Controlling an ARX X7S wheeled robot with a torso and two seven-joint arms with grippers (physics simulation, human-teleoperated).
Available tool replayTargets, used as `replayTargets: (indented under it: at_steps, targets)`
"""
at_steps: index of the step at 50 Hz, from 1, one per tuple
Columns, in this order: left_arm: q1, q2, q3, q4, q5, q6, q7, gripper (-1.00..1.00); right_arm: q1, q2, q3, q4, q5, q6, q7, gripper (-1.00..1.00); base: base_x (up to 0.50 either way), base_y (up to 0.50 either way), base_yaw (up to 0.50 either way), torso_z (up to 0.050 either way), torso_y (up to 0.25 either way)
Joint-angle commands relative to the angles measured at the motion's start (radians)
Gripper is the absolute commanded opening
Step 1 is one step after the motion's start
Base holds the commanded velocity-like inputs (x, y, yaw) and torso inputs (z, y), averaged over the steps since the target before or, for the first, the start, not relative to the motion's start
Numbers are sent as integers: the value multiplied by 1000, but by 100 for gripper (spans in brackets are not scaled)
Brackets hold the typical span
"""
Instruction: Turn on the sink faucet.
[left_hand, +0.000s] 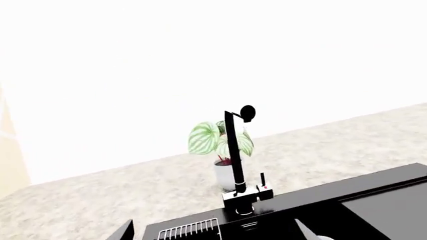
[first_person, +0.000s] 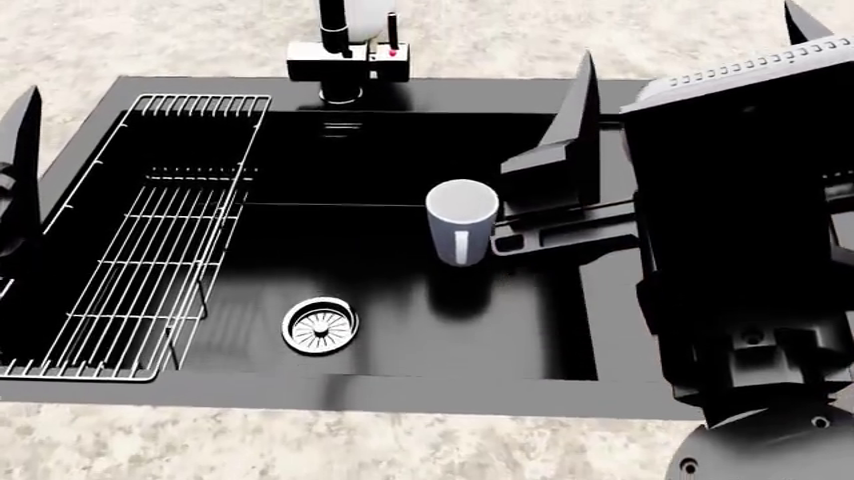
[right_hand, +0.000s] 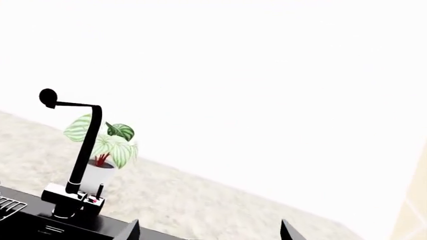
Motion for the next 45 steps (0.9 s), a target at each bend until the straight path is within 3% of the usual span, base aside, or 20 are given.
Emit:
replayTargets:
  at_steps: [1, 39, 42, 45]
  targets:
    - [-18, -10, 12, -14, -21, -3, -18, 100, 34, 11, 12, 5, 62, 10, 37, 100, 500, 23, 0, 50, 8]
    - [-9, -40, 54, -25, -75, 23, -77, 100, -16, 33, 57, 46, 124, -67, 84, 100, 500, 87, 0, 50, 8]
    - [-4, -43, 67, -30, -65, 25, -93, 100, -35, 5, 97, 93, 134, -81, 69, 100, 318, 68, 0, 33, 3]
    - [13, -49, 80, -45, -49, 59, -94, 100, -64, -29, 101, 271, 128, -221, 5, 100, 0, 0, 0, 0, 0]
